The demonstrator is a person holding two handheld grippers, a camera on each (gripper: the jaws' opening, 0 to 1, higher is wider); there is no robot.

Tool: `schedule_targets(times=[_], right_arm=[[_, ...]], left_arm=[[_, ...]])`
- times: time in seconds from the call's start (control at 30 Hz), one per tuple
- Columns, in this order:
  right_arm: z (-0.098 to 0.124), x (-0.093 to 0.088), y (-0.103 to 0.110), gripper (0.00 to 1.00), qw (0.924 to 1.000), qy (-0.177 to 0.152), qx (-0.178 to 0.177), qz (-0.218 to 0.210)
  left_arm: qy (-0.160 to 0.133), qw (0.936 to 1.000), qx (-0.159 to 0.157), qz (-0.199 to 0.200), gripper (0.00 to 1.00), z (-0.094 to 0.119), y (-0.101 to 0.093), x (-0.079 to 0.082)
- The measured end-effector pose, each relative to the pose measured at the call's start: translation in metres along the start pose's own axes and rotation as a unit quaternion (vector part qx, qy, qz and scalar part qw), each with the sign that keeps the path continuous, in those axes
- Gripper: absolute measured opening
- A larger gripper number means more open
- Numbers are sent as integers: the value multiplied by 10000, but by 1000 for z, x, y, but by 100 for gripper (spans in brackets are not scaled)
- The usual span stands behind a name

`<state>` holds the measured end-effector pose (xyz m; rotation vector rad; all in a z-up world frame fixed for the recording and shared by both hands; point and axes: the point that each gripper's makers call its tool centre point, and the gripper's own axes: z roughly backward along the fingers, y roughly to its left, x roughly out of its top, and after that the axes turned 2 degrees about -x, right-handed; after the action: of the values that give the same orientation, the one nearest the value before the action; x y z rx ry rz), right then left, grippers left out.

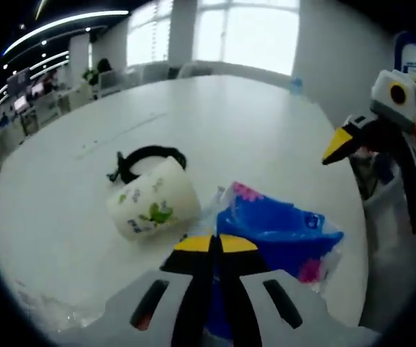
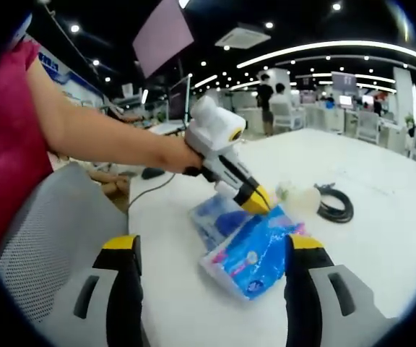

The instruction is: Arrange the tabletop items into an orderly group along one side of the table until the central work area is clear of visible clutter.

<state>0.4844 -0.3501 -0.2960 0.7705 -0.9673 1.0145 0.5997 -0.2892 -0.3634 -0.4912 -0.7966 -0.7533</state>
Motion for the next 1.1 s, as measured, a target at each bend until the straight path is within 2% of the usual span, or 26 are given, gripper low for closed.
schedule_targets(times=[0.07,0.33,0.4,0.47,0.53,0.83,0.97,1.1], right_arm=[[-2,-2,-1,79,10000,53,-5,5],[-6,-5,-9,71,9997,195,-148,-70],[-7,-7,-10,67,9995,254,-174,-115],[-8,-10,-13,62,9989,351,-251,-161],[-9,-13,-16,57,9983,453,-314,-188],[-17,-18,-25,42,9952,799,-569,-40],[-26,-18,-22,35,9939,936,-572,93],[-36,-27,-23,30,9905,1200,-647,192]], left_arm=[[5,9997,213,146,0,3,4,-2],[-158,9968,630,471,0,14,5,1],[-155,9949,803,597,0,17,7,0],[-295,9918,920,832,0,21,8,3],[-251,9905,1052,855,0,24,11,0],[-157,9838,1323,1196,0,29,8,-11],[-135,9832,1368,1205,0,29,6,-14],[-161,9824,1387,1243,0,30,5,-13]])
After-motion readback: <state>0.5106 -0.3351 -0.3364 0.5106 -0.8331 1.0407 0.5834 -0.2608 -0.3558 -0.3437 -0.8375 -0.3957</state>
